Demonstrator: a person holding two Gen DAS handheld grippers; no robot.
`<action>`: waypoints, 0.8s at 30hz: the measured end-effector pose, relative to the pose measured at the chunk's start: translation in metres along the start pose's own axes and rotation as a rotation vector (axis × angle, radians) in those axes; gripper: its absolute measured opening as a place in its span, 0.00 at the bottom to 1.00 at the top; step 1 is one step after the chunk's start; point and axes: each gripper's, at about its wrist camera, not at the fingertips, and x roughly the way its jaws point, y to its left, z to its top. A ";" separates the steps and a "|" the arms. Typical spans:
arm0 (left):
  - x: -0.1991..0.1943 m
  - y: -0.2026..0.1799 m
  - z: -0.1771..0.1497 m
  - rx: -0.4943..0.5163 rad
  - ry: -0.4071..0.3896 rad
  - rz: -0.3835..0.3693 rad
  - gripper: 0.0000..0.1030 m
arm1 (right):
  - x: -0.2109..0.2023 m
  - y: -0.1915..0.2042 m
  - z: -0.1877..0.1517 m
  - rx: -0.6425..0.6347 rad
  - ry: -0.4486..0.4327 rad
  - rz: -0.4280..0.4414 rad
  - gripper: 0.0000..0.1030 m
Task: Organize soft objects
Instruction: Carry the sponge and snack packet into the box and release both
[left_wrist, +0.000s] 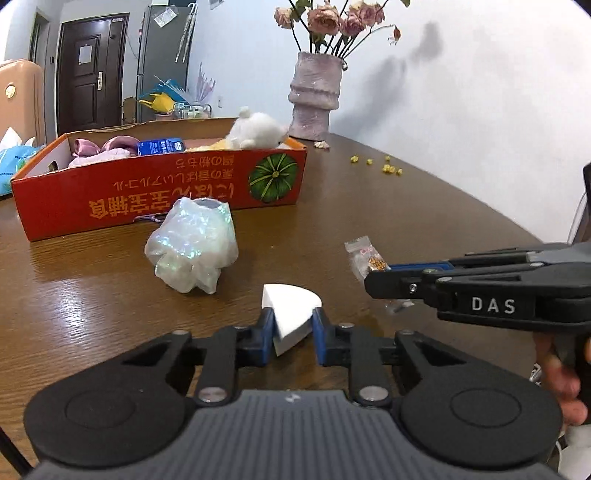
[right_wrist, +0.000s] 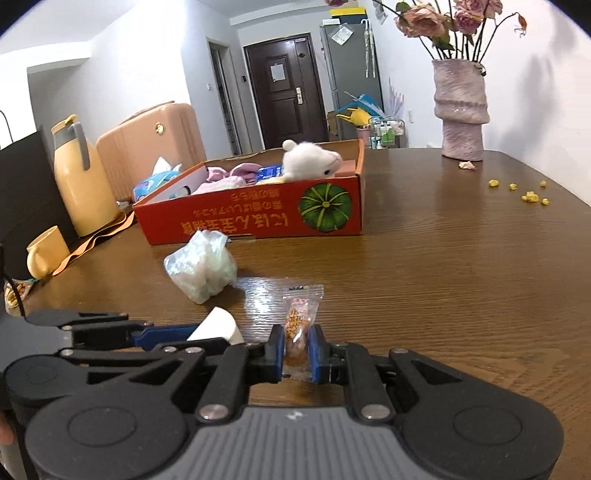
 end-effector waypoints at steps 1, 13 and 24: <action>-0.001 0.000 0.000 -0.001 -0.001 0.004 0.21 | -0.001 0.000 0.000 0.001 0.000 -0.002 0.13; -0.039 0.035 0.046 -0.070 -0.129 0.032 0.21 | -0.006 0.014 0.038 -0.053 -0.106 0.069 0.13; 0.033 0.110 0.172 -0.080 -0.138 0.126 0.21 | 0.104 0.009 0.169 -0.135 -0.054 0.073 0.13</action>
